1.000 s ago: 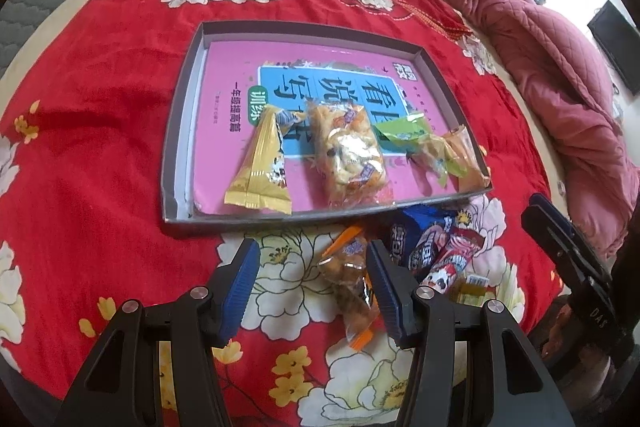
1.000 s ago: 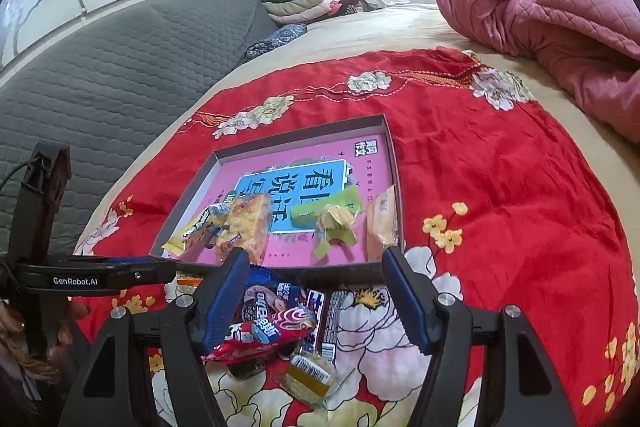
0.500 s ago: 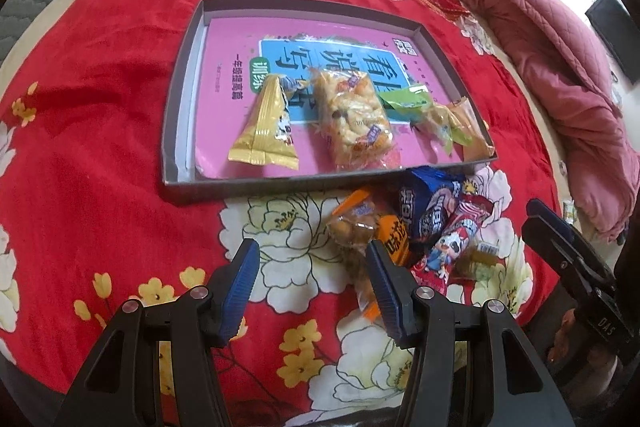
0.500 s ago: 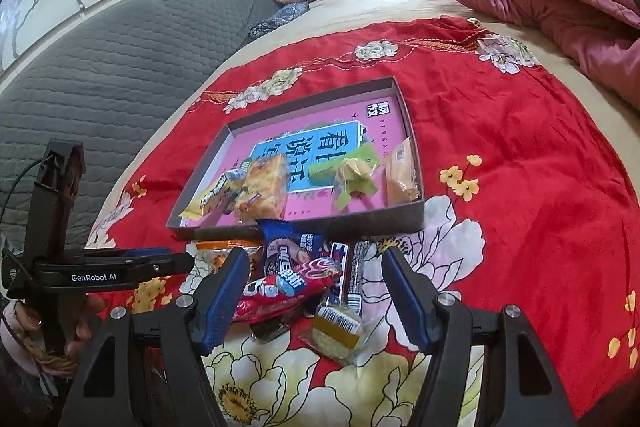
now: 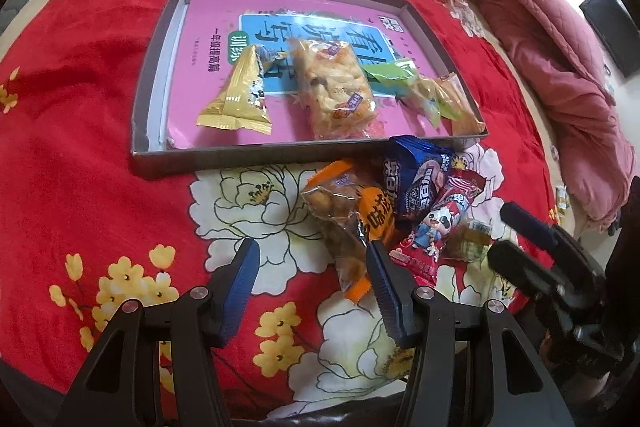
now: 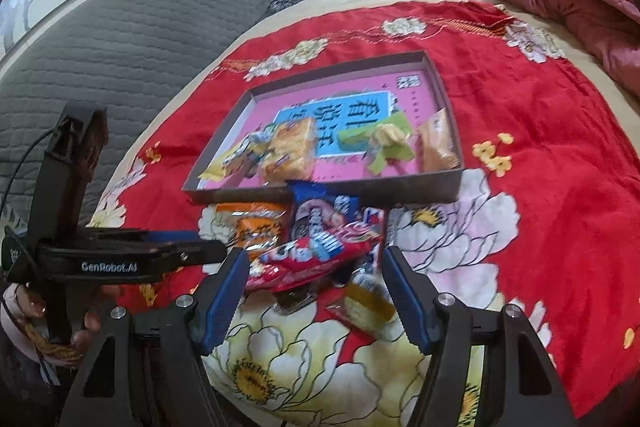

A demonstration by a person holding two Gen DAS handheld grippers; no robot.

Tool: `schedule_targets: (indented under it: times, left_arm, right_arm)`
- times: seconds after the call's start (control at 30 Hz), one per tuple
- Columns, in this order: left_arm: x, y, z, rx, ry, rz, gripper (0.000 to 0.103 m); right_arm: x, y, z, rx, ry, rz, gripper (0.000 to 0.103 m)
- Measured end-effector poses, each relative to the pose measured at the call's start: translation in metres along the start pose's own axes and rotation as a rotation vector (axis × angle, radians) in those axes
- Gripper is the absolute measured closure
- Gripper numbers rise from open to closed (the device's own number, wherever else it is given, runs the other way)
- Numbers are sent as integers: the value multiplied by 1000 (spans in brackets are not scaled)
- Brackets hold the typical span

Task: Organize snacks
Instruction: 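Lower left tool to orange peanut bag while right tool lowers to red stick packet, then close left tool on orange peanut bag while right tool closes on red stick packet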

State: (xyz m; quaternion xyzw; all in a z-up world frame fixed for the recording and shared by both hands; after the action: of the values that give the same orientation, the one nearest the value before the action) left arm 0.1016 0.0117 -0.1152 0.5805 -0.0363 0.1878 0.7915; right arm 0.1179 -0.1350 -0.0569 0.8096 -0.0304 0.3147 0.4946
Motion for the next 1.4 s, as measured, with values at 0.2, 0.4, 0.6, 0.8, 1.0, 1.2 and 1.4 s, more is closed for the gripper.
schedule_targets:
  times: [0.2,0.4,0.6,0.8,1.0,1.2,1.4]
  left_arm:
    - [0,-1,-4,-10,14,0,46]
    - [1,-1,0,-25,1,3,46]
    - [-1,-2,8,-45,-24,-4,46]
    - [0,-5,10,-55,-16,-7,46]
    - [0,-12,14,-80,-2,-22,46]
    - [2,-23,22,-94,-2,-32,46]
    - [9,-33,29,-113,5,-25,46]
  right_arm:
    - [-4,-14,6,44,-97,-52,35]
    - [0,-23,13,104,-188,-63,35]
    - [2,-39,13,86,-187,-101,35]
    - [3,-52,6,46,-110,-126,51]
    - [2,-52,8,37,-86,-116,66]
    - [7,-44,14,42,-100,-85,70]
    - [15,-34,18,14,-79,-35,71]
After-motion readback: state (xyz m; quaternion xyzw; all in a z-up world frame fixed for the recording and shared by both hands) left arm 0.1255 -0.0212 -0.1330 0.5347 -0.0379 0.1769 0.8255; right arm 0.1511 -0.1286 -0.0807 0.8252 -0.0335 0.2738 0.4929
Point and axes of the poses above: each gripper's, at about its wrist camera, not at the fingertips, and y roughly against the way its jaws point, z to its right, x to its top, the point moved 7 cm from there along -y, roughly the way its jaws point, and after that the axes turned 2 degrees about -x, right-handed, at the moved point
